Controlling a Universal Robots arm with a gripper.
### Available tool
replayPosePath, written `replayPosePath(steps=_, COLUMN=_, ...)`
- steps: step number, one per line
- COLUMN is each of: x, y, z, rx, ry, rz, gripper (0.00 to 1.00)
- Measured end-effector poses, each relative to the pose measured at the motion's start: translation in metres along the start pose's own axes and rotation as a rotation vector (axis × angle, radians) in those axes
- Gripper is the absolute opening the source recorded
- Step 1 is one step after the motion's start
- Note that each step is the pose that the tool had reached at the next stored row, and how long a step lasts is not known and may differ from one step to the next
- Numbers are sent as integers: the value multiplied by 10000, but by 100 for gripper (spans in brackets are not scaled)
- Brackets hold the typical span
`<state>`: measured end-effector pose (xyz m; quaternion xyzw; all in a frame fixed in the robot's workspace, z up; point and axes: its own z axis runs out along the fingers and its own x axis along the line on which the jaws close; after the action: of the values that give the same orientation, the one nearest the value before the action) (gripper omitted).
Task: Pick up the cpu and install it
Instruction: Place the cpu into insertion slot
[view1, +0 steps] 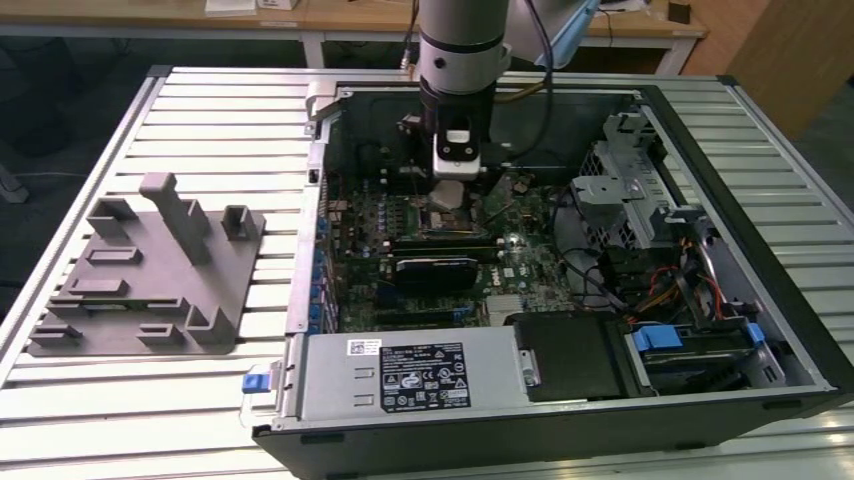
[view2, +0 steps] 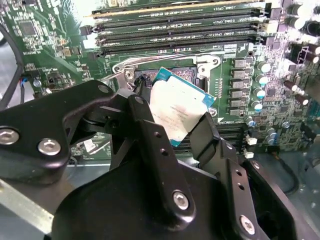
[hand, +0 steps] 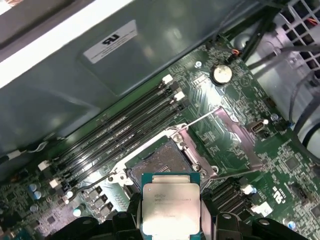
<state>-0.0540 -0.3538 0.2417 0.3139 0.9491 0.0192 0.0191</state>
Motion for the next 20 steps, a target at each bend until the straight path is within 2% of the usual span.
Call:
replayPosePath(steps=11, x=0, y=0, z=1, rx=27, ry=-56, rz=1145, gripper=55)
replayPosePath(steps=20, x=0, y=0, z=4, rx=59, ry=-118, rz=2436, gripper=55)
